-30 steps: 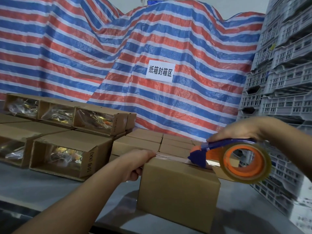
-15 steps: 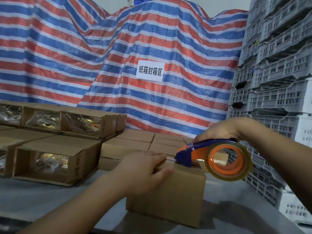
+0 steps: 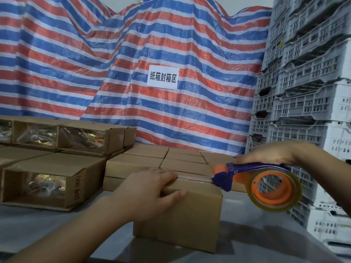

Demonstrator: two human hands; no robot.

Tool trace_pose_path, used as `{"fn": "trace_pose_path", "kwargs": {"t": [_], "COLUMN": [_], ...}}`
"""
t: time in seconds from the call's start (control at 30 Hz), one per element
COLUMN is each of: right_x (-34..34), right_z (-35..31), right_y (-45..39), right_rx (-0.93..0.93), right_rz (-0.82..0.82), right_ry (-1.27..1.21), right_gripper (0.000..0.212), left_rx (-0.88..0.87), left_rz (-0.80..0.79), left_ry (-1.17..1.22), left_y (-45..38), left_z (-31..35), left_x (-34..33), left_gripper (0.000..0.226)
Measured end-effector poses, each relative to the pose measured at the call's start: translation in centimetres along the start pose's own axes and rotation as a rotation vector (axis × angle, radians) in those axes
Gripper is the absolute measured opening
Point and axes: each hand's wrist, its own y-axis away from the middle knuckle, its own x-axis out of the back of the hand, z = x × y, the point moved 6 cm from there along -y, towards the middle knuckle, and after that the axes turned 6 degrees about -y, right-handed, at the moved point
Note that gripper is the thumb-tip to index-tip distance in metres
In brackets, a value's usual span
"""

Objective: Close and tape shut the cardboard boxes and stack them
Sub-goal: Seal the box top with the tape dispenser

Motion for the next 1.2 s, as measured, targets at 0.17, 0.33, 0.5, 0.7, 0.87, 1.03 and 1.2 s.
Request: {"fn": "trace_pose_path", "kwargs": {"t": [0.17,0.33,0.5,0.7,0.87,1.03,1.2], "right_x": [-0.7,-1.2,-1.3,0.8,-1.0,-2.2,-4.7], "right_z": [0.7,1.1,2.4,5.5,2.8,-2.3,-4.0], "right_y": [-0.2,-0.5,-0.3,3.4,3.5,4.2,4.2], "right_rx": [0.033,0.108,0.138,0.048,-0.031,-0.042,-0.076], "right_rz": [-0.039,-0.041,-0.12,-0.152,0.11,0.234,0.349], "right_ry": [-0.054,-0.089,-0.222,-0.259,0.373,0.595,1.119], "right_gripper": [0.043,0.032,0.029,0.041,0.054,0.049,0.034], "left_rx": [0.015,-0.081,-0.108,-0.114,-0.14,-0.132,-0.101], "left_rz": [-0.023,-0.142,-0.144,-0.135,-0.1,-0.088,-0.111], "left_ry": [-0.057,0.057,0.02,0.023,0.029,-0.011,-0.009], "left_y": [-2.1,-4.2,-4.1,-3.9,-3.9,-3.9,-3.5], "left_z": [2.2,6.1,6.5,6.1,6.4,6.7,7.0], "left_x": [0.9,-0.4,-0.9,-1.5,-1.6,-1.3,-1.0], "left_gripper": [0.069,0.072,0.074,0.079,0.07,0.068,0.068]}}
